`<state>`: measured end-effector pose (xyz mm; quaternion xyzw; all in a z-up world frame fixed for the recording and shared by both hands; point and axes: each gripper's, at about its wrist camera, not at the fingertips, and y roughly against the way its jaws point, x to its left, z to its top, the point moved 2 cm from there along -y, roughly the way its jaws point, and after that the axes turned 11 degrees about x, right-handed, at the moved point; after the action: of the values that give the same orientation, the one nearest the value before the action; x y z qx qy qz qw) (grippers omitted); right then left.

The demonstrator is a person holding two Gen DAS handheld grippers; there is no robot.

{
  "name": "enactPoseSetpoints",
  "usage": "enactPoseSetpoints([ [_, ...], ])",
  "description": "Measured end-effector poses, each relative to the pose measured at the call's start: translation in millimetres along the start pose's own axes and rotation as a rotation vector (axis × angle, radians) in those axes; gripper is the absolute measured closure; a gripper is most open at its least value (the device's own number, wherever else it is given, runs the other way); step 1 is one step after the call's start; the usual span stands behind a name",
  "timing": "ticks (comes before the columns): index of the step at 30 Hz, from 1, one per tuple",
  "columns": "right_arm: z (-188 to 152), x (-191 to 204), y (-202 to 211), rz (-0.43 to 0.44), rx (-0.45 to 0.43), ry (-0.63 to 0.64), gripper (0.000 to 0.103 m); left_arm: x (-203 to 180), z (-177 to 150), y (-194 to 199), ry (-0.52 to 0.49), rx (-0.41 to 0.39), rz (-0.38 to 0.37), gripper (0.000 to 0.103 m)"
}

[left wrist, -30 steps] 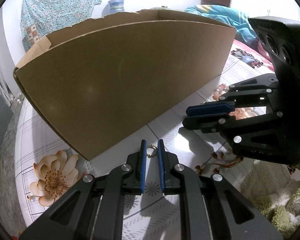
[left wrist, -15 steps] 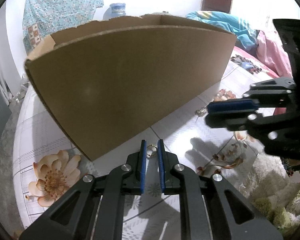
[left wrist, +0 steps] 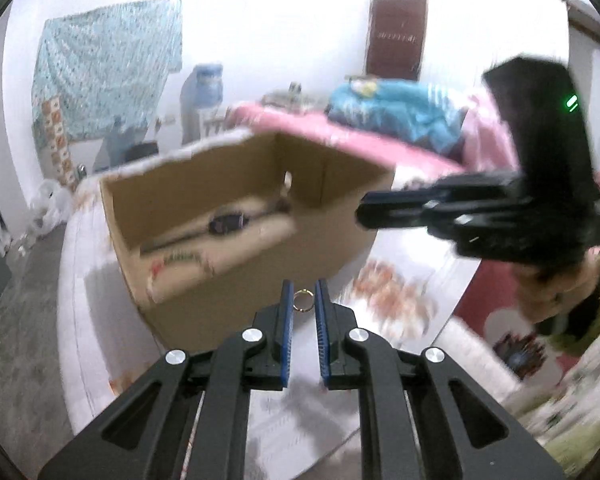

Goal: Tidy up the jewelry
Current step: 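Carry both charms into the box and open both grippers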

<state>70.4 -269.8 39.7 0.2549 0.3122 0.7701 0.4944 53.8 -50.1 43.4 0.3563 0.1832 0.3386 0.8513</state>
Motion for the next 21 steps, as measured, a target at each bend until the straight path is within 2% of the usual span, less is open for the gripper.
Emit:
enactPoseSetpoints([
  [2, 21, -10, -3, 0.004, 0.006, -0.023, 0.093, 8, 24, 5, -0.001, -0.008, 0.014, 0.093],
  [4, 37, -21, -10, 0.008, 0.027, -0.045, 0.093, 22, 51, -2, 0.022, 0.024, -0.002, 0.093],
  [6, 52, -38, -26, 0.015, 0.088, -0.097, 0.093, 37, 68, -15, 0.042, 0.063, -0.026, 0.093],
  [8, 64, -56, -49, 0.01, 0.171, -0.155, 0.093, 56, 92, -47, 0.074, 0.163, -0.069, 0.093],
  [12, 69, -83, -83, -0.058, 0.285, -0.199, 0.093, 79, 121, -110, 0.177, 0.366, -0.159, 0.093],
  [16, 66, -101, -105, -0.061, 0.364, -0.221, 0.093, 85, 125, -155, 0.2, 0.499, -0.169, 0.092],
  [21, 65, -105, -102, -0.075, 0.373, -0.201, 0.087, 92, 127, -189, 0.258, 0.607, -0.164, 0.092],
])
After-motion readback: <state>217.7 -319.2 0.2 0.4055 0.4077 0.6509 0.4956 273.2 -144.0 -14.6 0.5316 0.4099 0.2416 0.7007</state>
